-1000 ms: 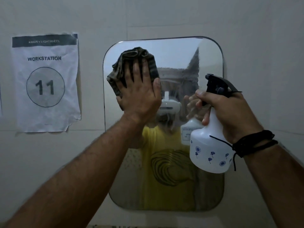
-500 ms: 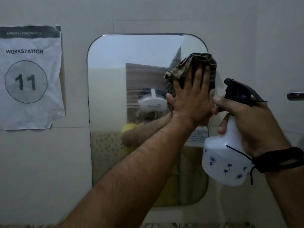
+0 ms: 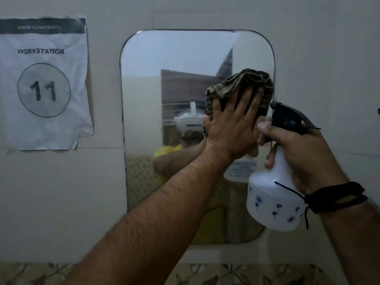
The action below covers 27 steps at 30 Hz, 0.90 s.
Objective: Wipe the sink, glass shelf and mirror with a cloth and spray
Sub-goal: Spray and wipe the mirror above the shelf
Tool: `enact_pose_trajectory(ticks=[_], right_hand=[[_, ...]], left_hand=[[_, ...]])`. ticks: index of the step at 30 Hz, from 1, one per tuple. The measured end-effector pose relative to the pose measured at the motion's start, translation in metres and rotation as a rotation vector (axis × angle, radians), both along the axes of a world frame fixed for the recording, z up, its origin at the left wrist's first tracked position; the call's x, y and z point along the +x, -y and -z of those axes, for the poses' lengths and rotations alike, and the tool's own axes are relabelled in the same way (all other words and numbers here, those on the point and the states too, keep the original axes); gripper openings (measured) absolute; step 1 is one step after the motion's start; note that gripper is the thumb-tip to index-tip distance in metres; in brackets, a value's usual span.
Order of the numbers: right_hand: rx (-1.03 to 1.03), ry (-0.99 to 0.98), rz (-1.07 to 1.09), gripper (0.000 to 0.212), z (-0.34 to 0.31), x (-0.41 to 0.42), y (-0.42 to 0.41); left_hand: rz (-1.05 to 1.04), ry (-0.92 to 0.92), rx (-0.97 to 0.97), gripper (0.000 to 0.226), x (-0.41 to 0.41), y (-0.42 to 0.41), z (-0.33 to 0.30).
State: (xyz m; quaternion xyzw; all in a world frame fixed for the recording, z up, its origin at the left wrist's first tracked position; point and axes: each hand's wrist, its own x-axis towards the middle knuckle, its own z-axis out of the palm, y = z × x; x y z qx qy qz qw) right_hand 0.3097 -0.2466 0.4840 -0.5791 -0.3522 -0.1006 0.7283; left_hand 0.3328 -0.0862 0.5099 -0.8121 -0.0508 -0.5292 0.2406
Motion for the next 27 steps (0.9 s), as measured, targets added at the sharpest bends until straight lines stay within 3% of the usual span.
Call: enact_pose_trajectory(ticks=[13, 17, 22, 27], right_hand=[[-0.044, -0.037, -0.068, 0.023, 0.016, -0.039, -0.043], [-0.098, -0.026, -0.092, 0.015, 0.025, -0.041, -0.054], [-0.090, -0.059, -0.129, 0.024, 0.037, -0.039, -0.069], [-0.085, -0.073, -0.115, 0.014, 0.046, -0.039, -0.082]], left_hand=[[-0.112, 0.227, -0.175, 0.064, -0.104, -0.133, 0.023], [-0.134, 0.273, -0.244, 0.065, -0.117, -0.151, 0.027], [-0.130, 0.262, -0.291, 0.067, -0.122, -0.159, 0.039], [-0.081, 0.234, -0.319, 0.068, -0.118, -0.152, 0.065]])
